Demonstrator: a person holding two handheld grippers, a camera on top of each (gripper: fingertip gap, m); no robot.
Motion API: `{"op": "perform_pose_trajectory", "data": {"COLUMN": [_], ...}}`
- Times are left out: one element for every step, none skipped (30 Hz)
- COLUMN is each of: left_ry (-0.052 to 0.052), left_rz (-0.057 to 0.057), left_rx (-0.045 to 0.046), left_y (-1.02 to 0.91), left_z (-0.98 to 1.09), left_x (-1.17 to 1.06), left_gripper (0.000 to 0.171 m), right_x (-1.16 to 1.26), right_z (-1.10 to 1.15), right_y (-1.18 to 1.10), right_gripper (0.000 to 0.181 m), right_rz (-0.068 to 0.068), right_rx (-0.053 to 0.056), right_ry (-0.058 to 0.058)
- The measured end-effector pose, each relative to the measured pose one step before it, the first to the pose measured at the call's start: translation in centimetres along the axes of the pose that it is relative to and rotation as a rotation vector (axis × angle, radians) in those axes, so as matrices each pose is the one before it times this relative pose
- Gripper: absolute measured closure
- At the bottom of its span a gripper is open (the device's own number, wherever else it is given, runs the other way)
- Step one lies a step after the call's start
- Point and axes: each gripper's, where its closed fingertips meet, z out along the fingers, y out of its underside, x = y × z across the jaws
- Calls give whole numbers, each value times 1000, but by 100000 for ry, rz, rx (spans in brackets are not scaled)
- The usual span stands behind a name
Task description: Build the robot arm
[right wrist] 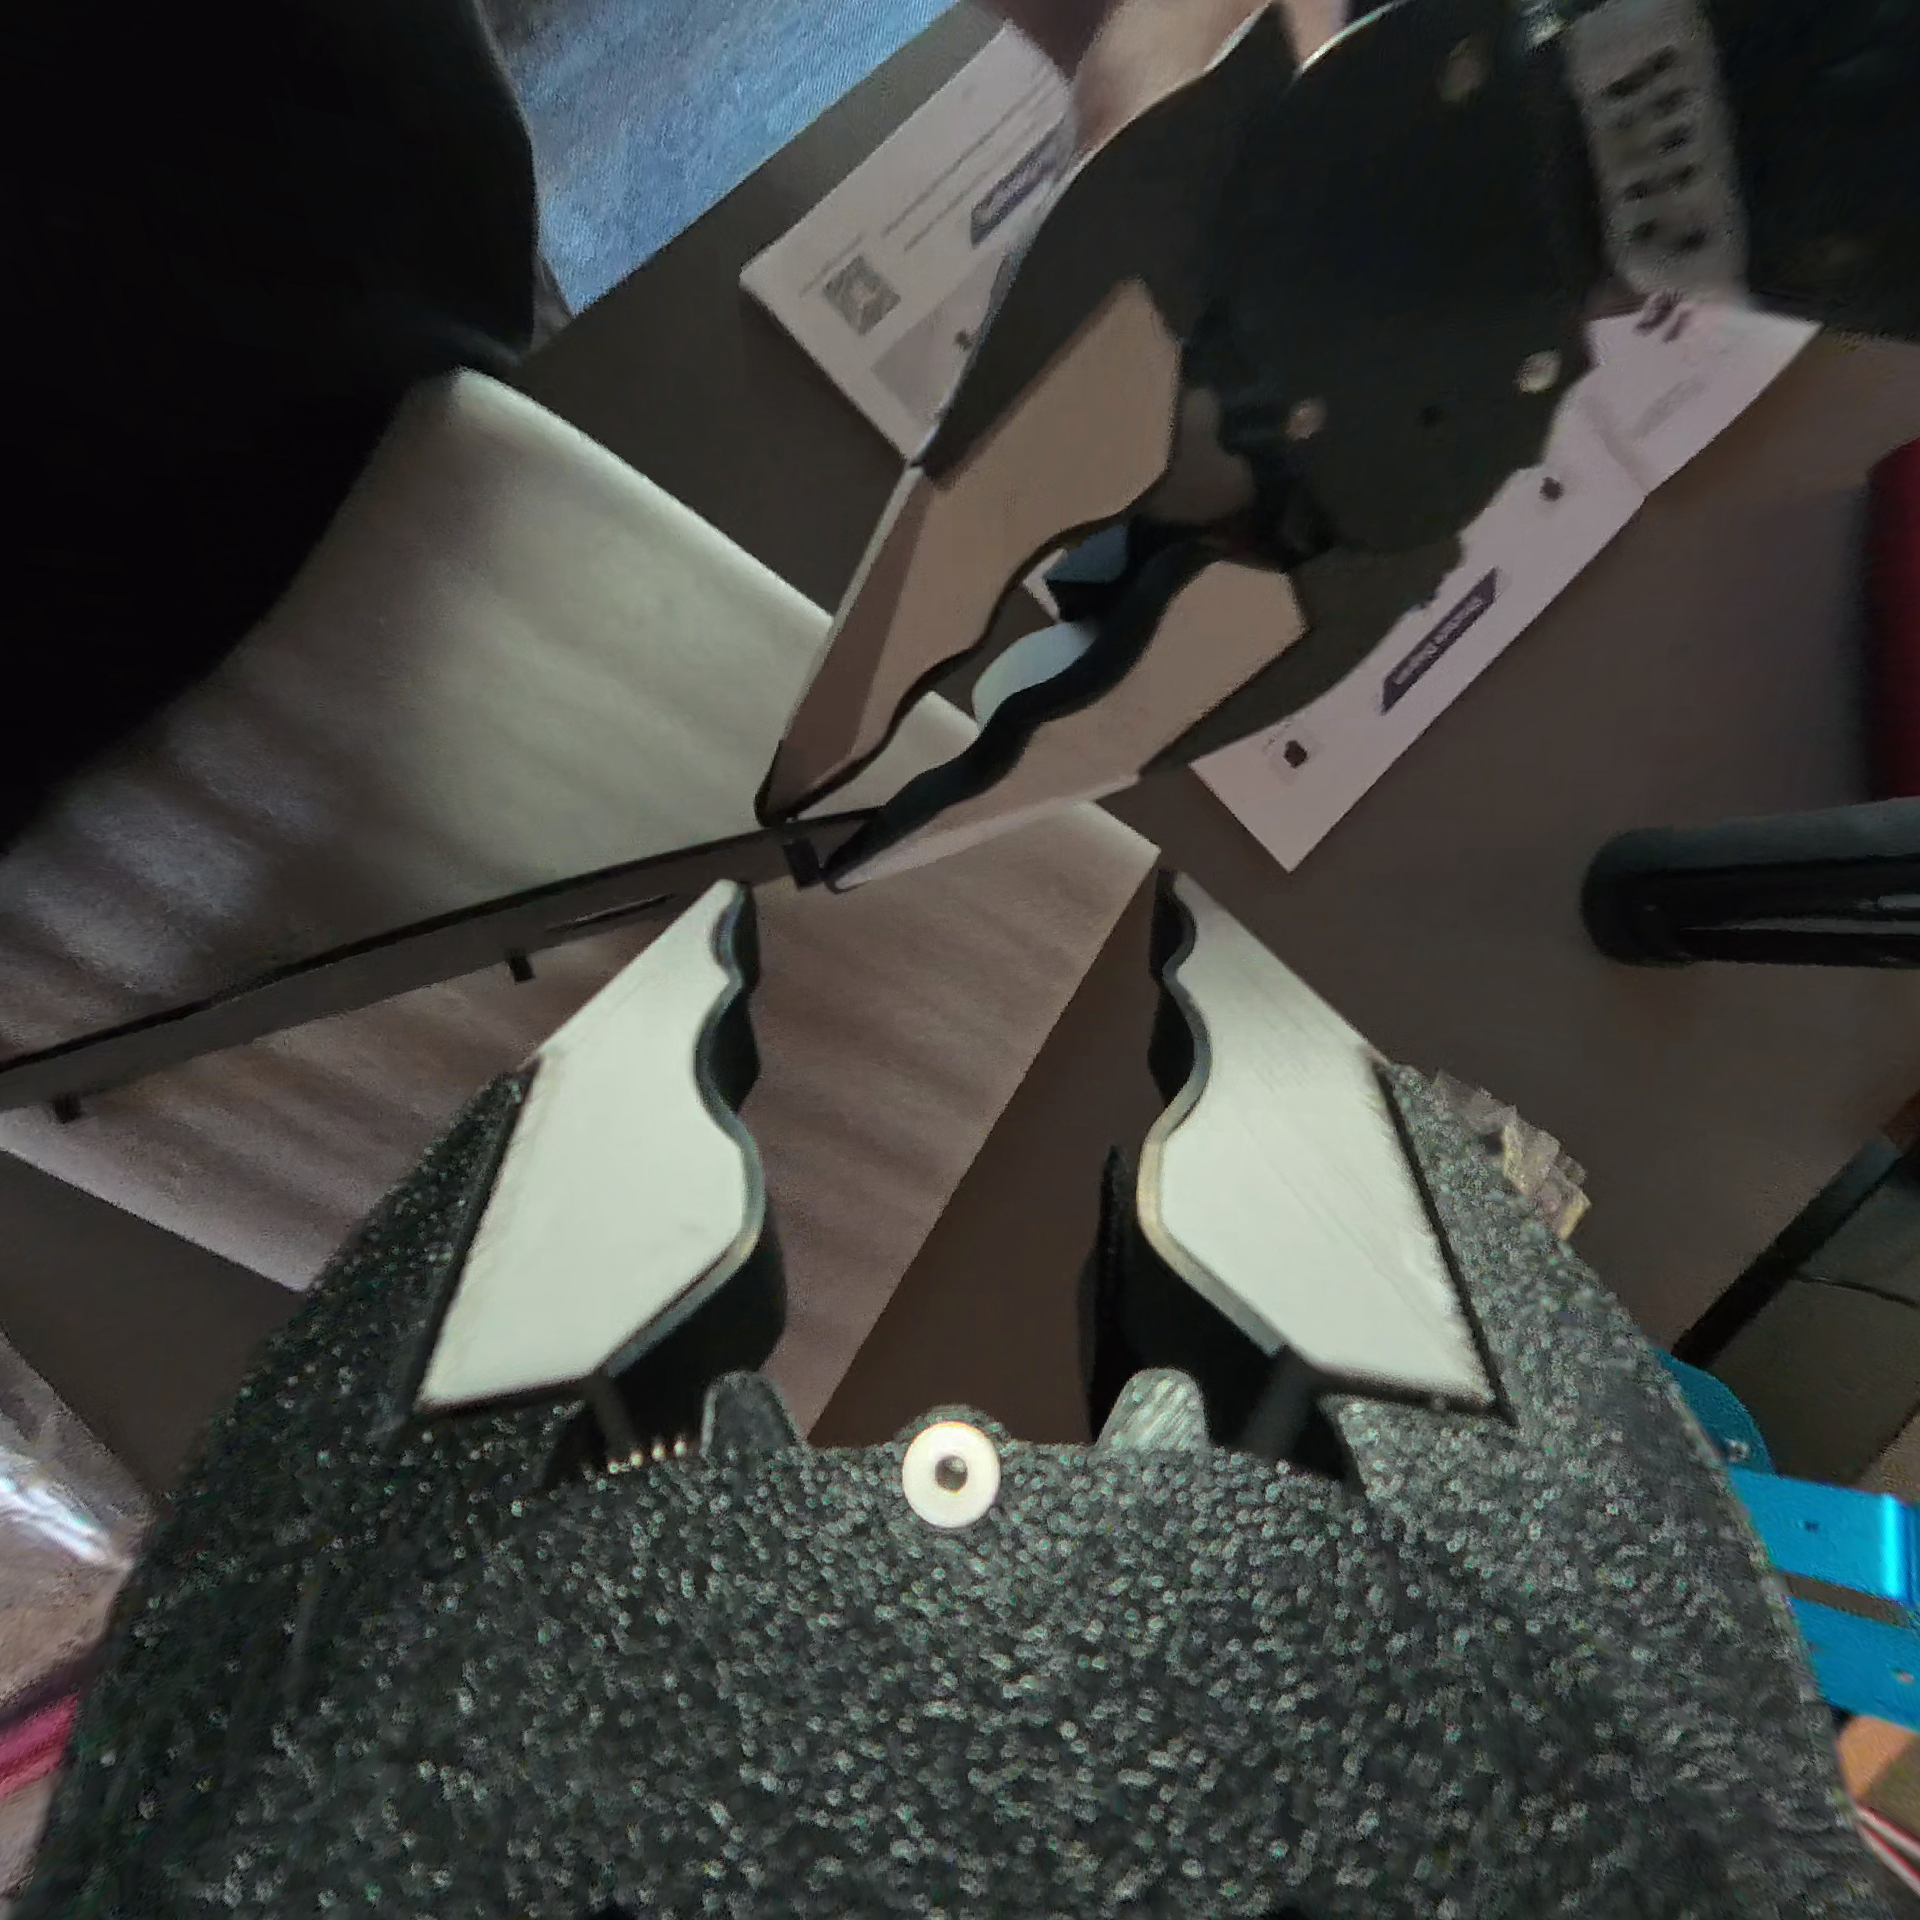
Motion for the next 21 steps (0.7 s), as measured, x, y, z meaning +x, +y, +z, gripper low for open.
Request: {"op": "perform_pose_trajectory", "data": {"left_ry": [-26,-84,24,152,-109,-41,54,107,-23,-244,-209,-7,359,324,-80,-308,11,14,-104,-267,-275], "left_rz": [-56,-55,-30,-62,54,155,27,-1,96,245,186,-1,-129,-191,17,153,21,-26,26,18,12], "left_rx": [88,63,40,7,-10,151,178,107,44,21,94,206,241,271,412,372,285,152,95,74,31], "left_y": [-8,-18,-6,9,3,-5,-21,-8,-12,-18,-16,-21,5,22,6,-3,-15,-3,-16,-27,-31], "left_z": [14,16,17,-27,-22,22,20,16,1,13,20,23,-4,-26,-22,-13,19,14,20,23,11], "left_x": [-11,-21,-12,9,-25,-2,-5,-13,-23,-30,-43,-29,13,22,4,-16,28,-5,-17,-41,-44], "left_gripper": [159,159,159,159,159,159,160,160,160,160,160,160,160,160,160,160,160,160,160,160,160], "right_x": [153,409,195,267,198,205,-2,-102,-251,-260,-148,51,182,289,236,147,61,-51,-155,-241,-269], "right_z": [765,365,-76,-421,-648,-784,-562,-155,293,640,777,605,200,-150,-431,-589,-688,-401,34,406,643], "right_y": [244,63,-190,-298,-317,-382,-105,262,371,345,254,31,-145,-58,-174,-260,-333,58,407,388,245], "right_gripper": [105,105,100,97,99,111,111,108,105,103,103,104,100,96,94,97,112,110,106,103,103], "right_rz": [-2455,-1408,773,1696,995,492,-269,-29,185,-365,-1420,-1485,13,2130,2302,1736,731,-114,-288,-792,-1611], "right_rx": [-2126,-885,669,1369,1865,2457,540,-1864,-2379,-2115,-1562,-358,796,555,1778,2723,3363,69,-2766,-2800,-2065], "right_ry": [1853,2441,-462,-310,201,850,-50,-481,-1286,-1107,-61,954,465,-16,-213,32,101,-82,-456,-499,-334]}}
